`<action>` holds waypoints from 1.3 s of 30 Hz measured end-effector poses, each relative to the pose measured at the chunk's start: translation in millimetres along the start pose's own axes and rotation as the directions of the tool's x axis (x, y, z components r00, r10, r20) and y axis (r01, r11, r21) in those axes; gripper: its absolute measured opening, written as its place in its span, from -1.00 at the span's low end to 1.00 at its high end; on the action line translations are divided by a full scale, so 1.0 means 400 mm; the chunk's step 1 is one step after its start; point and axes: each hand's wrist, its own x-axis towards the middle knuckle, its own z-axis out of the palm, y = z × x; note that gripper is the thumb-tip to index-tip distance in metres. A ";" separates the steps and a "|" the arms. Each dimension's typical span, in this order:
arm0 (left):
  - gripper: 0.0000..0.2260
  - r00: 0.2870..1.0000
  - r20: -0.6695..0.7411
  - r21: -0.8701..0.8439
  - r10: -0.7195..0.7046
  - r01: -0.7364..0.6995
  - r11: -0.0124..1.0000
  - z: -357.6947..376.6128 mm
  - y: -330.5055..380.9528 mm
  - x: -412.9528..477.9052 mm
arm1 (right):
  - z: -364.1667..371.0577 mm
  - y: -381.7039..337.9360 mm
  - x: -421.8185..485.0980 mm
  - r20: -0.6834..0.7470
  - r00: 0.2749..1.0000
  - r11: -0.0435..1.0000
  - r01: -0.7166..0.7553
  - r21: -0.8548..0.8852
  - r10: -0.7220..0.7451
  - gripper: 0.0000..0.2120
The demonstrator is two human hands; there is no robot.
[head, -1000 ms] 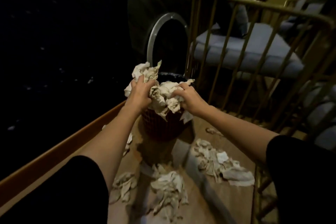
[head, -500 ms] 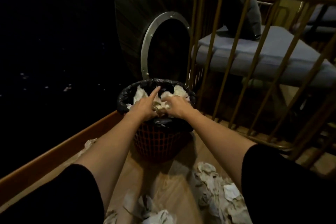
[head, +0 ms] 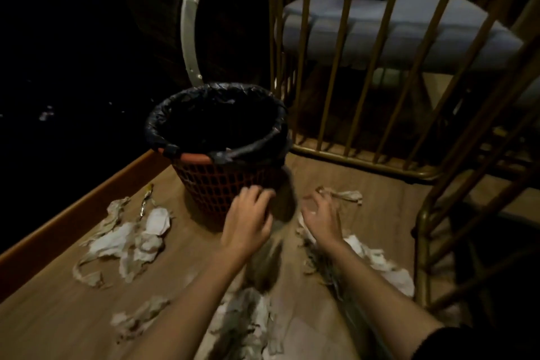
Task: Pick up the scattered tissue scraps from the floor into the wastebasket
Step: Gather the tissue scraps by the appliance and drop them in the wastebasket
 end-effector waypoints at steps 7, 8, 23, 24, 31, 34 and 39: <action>-0.28 0.574 0.663 0.210 -0.481 0.475 0.855 0.223 0.000 -0.310 | 0.038 0.195 -0.178 0.184 0.902 0.840 -0.267 -0.473 0.390 -0.41; -0.34 0.582 0.631 0.216 -0.513 0.504 0.836 0.223 0.016 -0.339 | 0.047 0.193 -0.197 0.165 0.917 0.845 -0.251 -0.471 0.364 -0.46; -0.69 0.911 0.242 -0.299 -0.334 0.398 0.867 0.277 0.082 -0.304 | -0.006 0.205 -0.192 -0.249 0.968 0.972 -0.040 -0.230 -0.019 -0.62; -0.67 0.924 0.227 -0.318 -0.307 0.369 0.874 0.278 0.089 -0.247 | -0.022 0.196 -0.165 -0.304 0.953 0.979 -0.048 -0.197 -0.014 -0.63; -0.32 0.907 0.415 -0.201 -0.078 0.175 0.964 0.392 0.119 0.075 | -0.082 0.247 -0.090 -0.267 0.952 0.938 -0.220 -0.266 0.147 -0.68; -0.26 0.803 0.590 -0.017 -0.083 0.114 0.993 0.439 0.116 0.058 | -0.064 0.309 -0.150 -0.076 0.921 0.782 -0.365 -0.506 0.381 -0.56; -0.56 0.894 0.419 -0.009 -0.156 0.177 0.984 0.463 0.110 -0.046 | -0.036 0.348 -0.249 -0.035 0.949 0.713 -0.261 -0.651 0.315 -0.55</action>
